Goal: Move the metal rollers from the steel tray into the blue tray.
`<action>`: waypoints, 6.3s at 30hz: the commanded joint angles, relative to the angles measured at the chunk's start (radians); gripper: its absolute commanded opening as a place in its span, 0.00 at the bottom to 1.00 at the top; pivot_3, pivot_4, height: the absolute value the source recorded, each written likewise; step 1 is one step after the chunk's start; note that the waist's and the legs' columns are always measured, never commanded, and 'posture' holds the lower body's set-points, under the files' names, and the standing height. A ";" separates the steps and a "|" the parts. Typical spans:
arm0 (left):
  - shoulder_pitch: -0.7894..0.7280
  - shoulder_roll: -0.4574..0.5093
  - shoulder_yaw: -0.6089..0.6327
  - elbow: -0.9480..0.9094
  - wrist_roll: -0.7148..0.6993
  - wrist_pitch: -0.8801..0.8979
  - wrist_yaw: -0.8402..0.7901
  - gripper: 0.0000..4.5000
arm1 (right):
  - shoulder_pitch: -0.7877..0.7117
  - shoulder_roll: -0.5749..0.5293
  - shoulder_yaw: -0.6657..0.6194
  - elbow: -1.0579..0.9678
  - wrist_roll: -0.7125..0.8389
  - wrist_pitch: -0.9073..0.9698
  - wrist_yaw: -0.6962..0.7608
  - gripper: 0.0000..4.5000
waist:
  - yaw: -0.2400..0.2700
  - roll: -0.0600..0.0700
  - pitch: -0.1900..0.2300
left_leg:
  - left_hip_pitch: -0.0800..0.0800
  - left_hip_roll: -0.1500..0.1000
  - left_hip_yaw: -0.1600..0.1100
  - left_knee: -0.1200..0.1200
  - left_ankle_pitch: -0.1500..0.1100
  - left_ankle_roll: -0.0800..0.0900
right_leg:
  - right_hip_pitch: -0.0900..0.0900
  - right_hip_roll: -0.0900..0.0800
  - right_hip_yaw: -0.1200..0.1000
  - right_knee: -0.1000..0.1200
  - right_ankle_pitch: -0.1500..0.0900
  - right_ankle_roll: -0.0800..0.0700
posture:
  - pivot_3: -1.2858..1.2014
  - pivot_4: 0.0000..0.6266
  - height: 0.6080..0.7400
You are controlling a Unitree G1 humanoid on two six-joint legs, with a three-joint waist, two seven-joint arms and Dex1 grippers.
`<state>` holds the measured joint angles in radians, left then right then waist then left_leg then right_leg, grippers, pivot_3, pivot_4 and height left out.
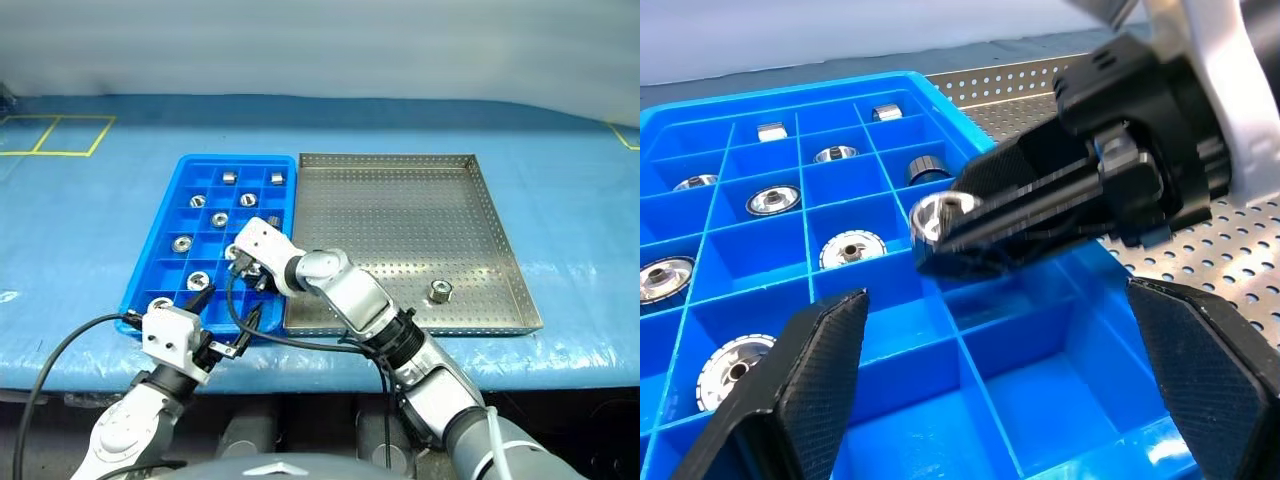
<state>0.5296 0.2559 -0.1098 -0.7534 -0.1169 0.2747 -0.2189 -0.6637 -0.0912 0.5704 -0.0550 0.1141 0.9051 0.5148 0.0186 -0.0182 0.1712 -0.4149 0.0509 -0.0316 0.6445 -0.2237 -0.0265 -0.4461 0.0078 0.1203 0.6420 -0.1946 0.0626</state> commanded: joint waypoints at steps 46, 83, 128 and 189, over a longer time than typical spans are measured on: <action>-0.309 0.060 -0.126 0.143 -0.049 0.031 -0.224 1.00 | 0.344 -0.218 -0.604 -0.503 -0.026 0.475 -0.323 1.00 | -0.166 0.001 -0.001 | 0.000 -0.001 0.002 0.003 -0.002 0.002 | 0.001 0.000 0.003 0.001 0.001 0.001 | 0.46 0.24 1.00; -0.270 0.061 -0.097 0.127 -0.044 0.018 -0.192 1.00 | 0.334 -0.210 -0.568 -0.389 0.031 0.386 -0.283 0.14 | -0.221 -0.002 -0.002 | 0.004 -0.002 0.002 0.004 -0.001 0.003 | 0.004 0.000 0.005 0.002 0.001 0.003 | 0.50 0.24 1.00; -0.249 0.062 -0.099 0.109 -0.041 0.013 -0.166 1.00 | 0.307 -0.145 -0.679 -0.149 -0.036 0.178 -0.461 0.96 | -0.138 -0.002 -0.002 | 0.002 -0.003 0.000 0.002 -0.001 0.003 | 0.003 0.000 0.005 0.002 0.001 0.002 | 0.51 0.24 1.00; 0.303 -0.115 0.012 0.020 0.122 -0.338 0.096 1.00 | 0.102 0.013 -0.008 -0.054 0.104 -0.067 0.143 0.99 | 0.078 -0.001 0.000 | -0.003 0.002 0.002 0.000 -0.012 -0.001 | 0.001 0.001 -0.001 -0.013 -0.003 0.001 | 0.68 0.24 1.00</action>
<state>0.8326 0.1338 -0.0897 -0.7137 0.0006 -0.0499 -0.1157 -0.5725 -0.0779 0.5604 -0.0695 0.2009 0.8206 0.6392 0.0963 -0.0189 0.1708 -0.4176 0.0529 -0.0298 0.6448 -0.2361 -0.0275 -0.4454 0.0085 0.1196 0.6289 -0.1979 0.0638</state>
